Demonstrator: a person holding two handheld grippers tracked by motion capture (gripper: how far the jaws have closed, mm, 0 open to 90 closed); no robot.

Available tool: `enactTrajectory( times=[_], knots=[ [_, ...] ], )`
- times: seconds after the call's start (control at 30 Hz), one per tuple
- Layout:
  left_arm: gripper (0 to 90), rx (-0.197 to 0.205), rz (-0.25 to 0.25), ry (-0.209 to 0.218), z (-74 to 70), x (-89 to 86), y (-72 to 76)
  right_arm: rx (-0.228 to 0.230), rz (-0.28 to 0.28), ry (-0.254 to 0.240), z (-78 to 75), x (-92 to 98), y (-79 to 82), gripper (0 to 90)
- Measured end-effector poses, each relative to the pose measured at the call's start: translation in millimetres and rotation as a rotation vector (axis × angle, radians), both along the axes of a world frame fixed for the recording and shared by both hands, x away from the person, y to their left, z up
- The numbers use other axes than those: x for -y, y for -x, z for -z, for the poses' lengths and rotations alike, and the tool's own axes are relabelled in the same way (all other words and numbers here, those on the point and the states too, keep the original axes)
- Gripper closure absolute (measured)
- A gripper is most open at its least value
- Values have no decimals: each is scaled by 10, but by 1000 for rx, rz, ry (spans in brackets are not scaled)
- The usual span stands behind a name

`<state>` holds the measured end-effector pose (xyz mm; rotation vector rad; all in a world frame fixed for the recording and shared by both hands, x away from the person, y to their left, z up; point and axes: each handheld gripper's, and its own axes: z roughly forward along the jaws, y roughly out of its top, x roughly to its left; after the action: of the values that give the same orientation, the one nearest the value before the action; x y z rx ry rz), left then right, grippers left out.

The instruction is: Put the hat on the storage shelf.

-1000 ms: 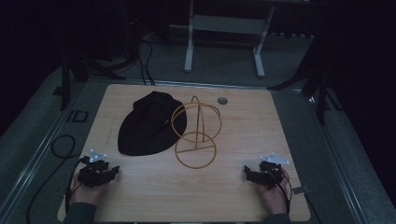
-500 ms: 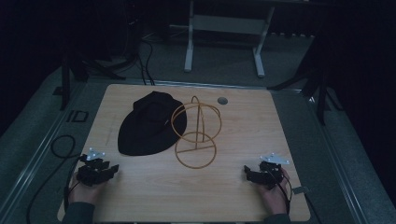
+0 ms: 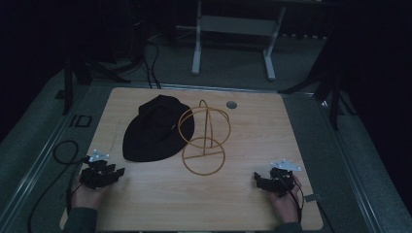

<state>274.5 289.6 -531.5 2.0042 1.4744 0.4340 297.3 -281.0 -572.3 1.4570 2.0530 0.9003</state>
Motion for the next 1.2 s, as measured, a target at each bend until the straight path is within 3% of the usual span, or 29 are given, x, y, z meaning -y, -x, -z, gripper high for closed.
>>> enactTrajectory(
  times=[0.37, 1.2],
  knots=[
    [556, 7, 27, -24, -226, 67, -180, 1, 0, -1, 1, 0, -1, 136],
    [551, -46, 78, -105, -465, 199, -541, 1, 1, -1, 1, -1, -1, 137]
  ],
)
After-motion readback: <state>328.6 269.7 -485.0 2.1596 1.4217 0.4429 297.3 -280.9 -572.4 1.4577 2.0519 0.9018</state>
